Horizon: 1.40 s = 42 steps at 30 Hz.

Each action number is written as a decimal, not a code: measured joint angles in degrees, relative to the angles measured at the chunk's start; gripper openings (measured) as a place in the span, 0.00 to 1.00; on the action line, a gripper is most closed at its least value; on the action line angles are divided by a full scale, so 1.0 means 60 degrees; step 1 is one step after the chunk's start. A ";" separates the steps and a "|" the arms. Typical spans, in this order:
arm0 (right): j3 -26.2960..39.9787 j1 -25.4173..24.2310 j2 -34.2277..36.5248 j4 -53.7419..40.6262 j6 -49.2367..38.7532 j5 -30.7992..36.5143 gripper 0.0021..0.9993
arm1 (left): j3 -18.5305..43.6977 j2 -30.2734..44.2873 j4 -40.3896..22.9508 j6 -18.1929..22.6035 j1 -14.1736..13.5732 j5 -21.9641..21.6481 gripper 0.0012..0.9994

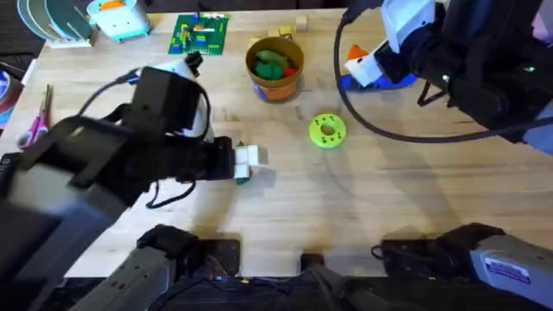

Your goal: Pick up the gripper from the table and insert it into the empty holder that is missing its gripper. Then pick up a screw, insert it into the mounting hole, and use the screwdriver to tighten it. Finally, clean up the table by picking up the vegetable and placing it into the bucket.

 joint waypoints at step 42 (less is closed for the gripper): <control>0.0000 0.0000 0.0127 -0.0020 -0.0003 0.0000 0.99 | 0.0076 0.3660 0.1897 -0.2349 -0.1253 -0.1517 1.00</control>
